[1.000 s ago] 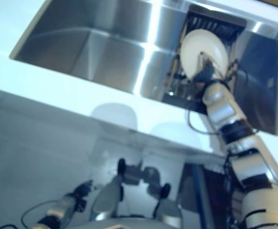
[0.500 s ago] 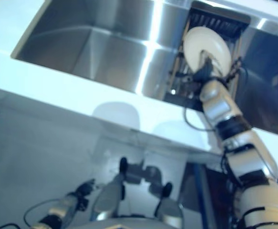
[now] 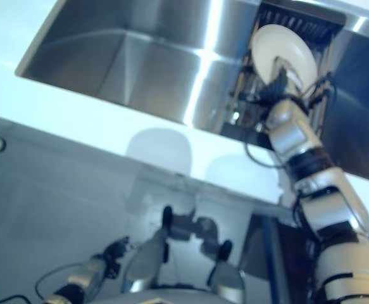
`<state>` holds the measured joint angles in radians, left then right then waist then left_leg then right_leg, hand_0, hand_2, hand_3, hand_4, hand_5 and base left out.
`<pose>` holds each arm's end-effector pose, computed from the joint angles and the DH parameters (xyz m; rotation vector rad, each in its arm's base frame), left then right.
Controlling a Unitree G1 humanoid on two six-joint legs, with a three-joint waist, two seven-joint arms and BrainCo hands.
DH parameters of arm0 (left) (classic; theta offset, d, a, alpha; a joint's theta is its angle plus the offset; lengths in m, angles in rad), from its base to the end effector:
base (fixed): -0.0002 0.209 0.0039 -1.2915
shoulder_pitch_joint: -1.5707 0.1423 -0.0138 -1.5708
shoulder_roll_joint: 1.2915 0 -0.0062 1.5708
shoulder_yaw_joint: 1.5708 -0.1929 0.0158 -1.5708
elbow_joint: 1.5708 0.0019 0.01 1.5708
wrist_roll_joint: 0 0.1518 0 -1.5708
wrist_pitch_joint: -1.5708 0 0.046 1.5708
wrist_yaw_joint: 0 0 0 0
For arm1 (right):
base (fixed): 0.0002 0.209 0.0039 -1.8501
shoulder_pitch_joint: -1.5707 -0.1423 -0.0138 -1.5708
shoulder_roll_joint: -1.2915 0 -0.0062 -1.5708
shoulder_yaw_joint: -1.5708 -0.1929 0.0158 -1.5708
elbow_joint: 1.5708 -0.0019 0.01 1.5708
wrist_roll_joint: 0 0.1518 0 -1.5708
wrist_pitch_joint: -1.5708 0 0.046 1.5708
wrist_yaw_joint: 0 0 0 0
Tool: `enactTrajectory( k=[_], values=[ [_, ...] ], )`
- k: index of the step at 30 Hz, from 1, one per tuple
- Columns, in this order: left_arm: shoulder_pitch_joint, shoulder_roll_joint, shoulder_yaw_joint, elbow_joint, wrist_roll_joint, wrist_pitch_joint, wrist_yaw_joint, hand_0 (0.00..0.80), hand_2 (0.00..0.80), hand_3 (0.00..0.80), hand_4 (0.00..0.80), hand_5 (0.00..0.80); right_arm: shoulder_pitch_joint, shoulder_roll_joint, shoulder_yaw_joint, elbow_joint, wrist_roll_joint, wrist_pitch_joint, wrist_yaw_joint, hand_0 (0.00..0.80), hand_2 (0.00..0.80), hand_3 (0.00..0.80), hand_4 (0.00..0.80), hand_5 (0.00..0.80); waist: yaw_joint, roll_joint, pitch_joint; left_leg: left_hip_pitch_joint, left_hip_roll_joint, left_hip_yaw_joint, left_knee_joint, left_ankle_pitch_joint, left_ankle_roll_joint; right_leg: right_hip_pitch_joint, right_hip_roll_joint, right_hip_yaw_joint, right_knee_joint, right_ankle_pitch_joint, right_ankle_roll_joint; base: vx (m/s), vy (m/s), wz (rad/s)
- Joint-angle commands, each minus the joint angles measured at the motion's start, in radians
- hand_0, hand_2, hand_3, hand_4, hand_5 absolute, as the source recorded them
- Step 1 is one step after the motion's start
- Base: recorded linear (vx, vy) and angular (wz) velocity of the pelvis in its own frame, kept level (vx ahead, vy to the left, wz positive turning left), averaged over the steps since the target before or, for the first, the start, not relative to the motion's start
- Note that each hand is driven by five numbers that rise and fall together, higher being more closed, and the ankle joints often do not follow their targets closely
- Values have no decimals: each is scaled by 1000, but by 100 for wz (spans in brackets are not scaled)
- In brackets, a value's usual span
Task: Take plates into dishwasher
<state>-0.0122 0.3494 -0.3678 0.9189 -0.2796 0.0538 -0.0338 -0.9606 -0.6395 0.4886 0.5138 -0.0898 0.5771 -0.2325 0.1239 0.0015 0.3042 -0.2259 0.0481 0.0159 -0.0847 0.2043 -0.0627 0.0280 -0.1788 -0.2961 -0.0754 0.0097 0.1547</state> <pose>0.1264 0.2269 -0.1126 0.2200 1.0160 -0.0702 0.3620 -0.2031 0.1935 -0.9757 0.0796 -0.3340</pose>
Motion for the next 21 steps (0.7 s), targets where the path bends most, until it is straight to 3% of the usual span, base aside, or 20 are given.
enactTrajectory(
  k=[1, 10, 21],
  values=[
    [-29, -22, -59, 15, -21, -10, 20, 0, 0, 0, 0, 0, -101, -29, 93, 8, -60, 12, 0, 800, 800, 800, 800, 800, 40, 23, -19, 78, -13, 5, 22, -159, 18, -148, -64, 33, 119, 46, 10, 0, 0, 0],
    [-31, -18, -62, 17, -7, -16, 23, 0, 0, 0, 0, 0, -122, -80, 86, 32, -66, -5, -76, 800, 800, 800, 800, 800, 45, 13, -28, 82, -11, 0, 20, -163, 19, -137, -61, 21, 112, 47, 11, 0, -3, 1],
    [-9, -6, -41, 9, 37, 2, 10, 0, 0, 0, 0, 0, -46, -180, 22, 26, -51, -59, -119, 800, 800, 800, 800, 800, 21, -8, -77, 119, -6, 14, 16, -178, 23, -106, -50, 29, 90, 49, 20, 13, -9, 3]
  ],
)
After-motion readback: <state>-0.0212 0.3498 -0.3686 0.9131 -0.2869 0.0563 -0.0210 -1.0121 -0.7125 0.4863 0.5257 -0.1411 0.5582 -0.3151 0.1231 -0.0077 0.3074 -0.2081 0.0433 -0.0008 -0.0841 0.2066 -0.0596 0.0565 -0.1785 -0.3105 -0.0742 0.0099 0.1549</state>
